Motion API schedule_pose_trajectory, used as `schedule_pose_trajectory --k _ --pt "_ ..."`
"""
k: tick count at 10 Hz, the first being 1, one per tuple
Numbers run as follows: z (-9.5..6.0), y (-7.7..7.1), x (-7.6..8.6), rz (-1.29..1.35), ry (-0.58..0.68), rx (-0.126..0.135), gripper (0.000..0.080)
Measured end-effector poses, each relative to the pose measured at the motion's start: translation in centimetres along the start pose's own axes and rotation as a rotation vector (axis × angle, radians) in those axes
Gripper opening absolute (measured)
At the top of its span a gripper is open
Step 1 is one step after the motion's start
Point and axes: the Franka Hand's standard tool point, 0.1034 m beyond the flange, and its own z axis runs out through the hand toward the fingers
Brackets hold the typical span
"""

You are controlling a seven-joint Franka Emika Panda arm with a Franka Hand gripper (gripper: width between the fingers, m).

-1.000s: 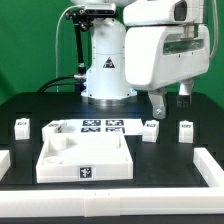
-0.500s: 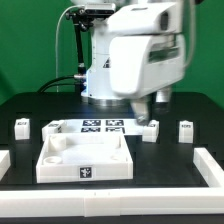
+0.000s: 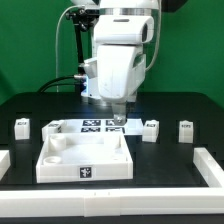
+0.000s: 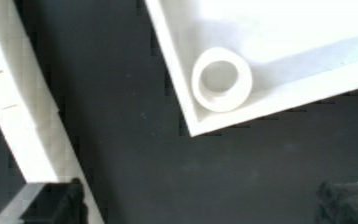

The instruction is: Assemble one leg

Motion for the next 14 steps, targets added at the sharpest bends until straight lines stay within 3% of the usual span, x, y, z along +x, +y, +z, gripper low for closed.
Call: schedule_pose_trajectory --k 2,3,4,5,7,9,13,14 --pt "0.1 0.0 0.0 0.000 0.000 0.001 0.0650" --pt "0.2 -0.1 -0.2 -0.032 0.003 -0.006 0.0650" --pt "1.1 -1.1 -0.9 -0.118 0.011 -0.025 0.0650" --pt "1.8 -2.8 -1.9 -0.197 0.005 -0.019 0.0650" --pt "2.5 -4.3 -3.2 -0.341 -0.015 0.000 0.0650" --pt "2.3 -4.6 -4.9 -0.342 -0.021 0.012 0.0650" --pt "2.6 -4.8 -5.0 -0.350 -0.020 0.018 0.0650" --pt "3.2 -5.8 -6.1 -0.370 -0.018 0.027 0.0650"
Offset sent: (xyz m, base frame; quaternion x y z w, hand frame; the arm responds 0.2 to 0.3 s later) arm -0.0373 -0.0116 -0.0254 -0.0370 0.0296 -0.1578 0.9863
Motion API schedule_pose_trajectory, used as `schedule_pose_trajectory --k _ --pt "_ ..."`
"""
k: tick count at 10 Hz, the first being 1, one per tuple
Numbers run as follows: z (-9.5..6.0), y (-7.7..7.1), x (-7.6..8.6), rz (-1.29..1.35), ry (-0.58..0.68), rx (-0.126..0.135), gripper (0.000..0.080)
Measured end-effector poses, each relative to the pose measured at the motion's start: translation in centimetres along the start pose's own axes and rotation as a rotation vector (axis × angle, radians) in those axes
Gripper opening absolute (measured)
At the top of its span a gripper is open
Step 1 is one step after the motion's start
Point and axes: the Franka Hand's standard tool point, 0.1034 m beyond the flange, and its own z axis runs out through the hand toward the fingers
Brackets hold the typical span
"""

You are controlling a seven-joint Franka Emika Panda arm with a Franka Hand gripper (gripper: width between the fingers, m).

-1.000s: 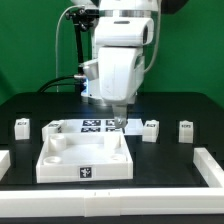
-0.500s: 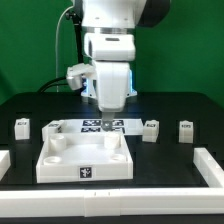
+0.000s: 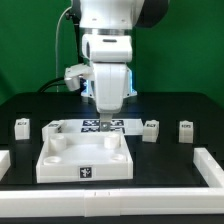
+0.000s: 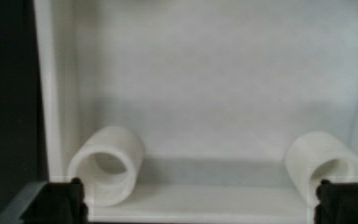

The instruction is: Assemble one leg

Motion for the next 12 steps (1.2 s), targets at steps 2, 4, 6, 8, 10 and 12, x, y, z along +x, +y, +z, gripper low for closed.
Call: schedule_pose_trajectory --k 2,4,6,8,10,12 --pt "1.4 -3.2 -0.9 -0.008 0.012 0.019 0.0650" --pt "2.3 -5.4 -1.7 0.015 0.018 0.052 0.0650" --pt "3.4 -6.3 -1.9 0.026 0.027 0.078 0.0650" --pt "5.2 -7.2 -1.9 0.034 0.041 0.111 0.0650" --pt "6.4 -7.9 -1.8 0.039 0.050 0.134 0.0650" --pt "6.5 -8.0 -1.9 0.045 0.052 0.137 0.0650"
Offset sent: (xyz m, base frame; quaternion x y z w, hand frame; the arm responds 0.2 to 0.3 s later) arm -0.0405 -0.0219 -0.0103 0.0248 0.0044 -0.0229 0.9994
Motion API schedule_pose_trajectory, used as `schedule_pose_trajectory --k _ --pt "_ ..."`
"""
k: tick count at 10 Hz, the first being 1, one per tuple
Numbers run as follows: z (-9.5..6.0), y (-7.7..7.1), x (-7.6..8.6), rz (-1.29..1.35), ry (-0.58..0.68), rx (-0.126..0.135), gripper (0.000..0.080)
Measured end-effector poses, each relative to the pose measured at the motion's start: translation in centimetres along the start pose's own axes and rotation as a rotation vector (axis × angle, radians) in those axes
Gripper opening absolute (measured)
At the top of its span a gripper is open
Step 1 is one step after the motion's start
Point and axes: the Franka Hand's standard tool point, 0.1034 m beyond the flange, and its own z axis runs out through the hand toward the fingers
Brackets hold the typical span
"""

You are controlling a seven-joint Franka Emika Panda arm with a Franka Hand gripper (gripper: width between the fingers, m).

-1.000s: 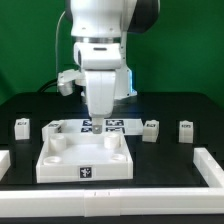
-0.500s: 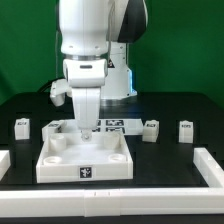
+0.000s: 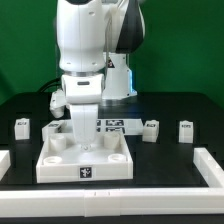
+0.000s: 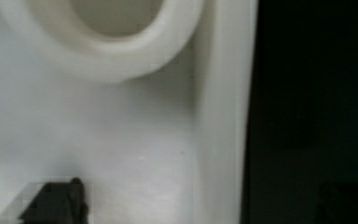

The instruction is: Assemble one leg

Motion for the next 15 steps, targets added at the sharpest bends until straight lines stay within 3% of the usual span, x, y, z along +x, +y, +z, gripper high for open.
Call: schedule_pose_trajectory --k 1,2,3,4,6,13,15 --pt "0.0 0.0 0.0 0.001 0.000 0.000 0.0650" --pt "0.0 0.0 0.0 0.001 0.000 0.001 0.0561" --pt "0.0 0.0 0.0 0.001 0.000 0.001 0.0371" --pt "0.0 0.0 0.0 0.001 0.000 0.001 0.0371" --pt "0.0 0.0 0.0 0.001 0.000 0.001 0.0070" --pt "-0.2 0.3 -0.1 0.002 -0.002 -0.014 0.0067" --pt "-0.3 0.7 1.1 0.032 0.000 -0.023 0.0067"
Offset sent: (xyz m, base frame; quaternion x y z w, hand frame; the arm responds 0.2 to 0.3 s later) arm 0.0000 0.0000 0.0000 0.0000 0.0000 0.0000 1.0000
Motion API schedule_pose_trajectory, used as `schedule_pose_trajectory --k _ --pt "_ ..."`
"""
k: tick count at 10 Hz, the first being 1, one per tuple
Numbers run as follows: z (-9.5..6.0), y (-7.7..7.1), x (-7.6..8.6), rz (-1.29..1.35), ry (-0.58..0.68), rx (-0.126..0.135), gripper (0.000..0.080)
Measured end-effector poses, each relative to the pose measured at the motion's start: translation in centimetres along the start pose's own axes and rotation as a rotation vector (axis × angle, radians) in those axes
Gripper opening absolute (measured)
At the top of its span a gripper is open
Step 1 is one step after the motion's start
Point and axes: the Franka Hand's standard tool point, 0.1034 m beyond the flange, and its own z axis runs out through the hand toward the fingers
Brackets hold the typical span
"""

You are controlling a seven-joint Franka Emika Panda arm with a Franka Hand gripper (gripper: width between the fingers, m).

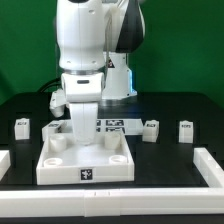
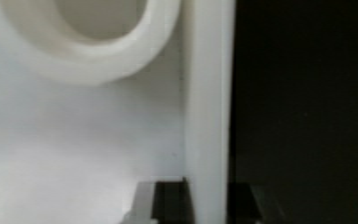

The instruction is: Assemble one leg

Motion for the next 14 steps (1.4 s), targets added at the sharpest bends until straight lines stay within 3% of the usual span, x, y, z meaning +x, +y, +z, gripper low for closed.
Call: schedule_pose_trajectory --k 3,5,9,12,14 --pt "0.1 0.9 3.8 0.035 0.007 -0.012 0.0067" --pt "-0.1 2.9 6.2 0.020 0.016 -0.025 0.0067" --pt "-0.5 6.6 8.1 -0.006 0.029 -0.051 0.0066" --pt "-0.6 7.5 11.4 0.074 0.038 -0.060 0.0065" --pt "-0.6 7.6 12.1 0.072 0.038 -0.058 0.0065"
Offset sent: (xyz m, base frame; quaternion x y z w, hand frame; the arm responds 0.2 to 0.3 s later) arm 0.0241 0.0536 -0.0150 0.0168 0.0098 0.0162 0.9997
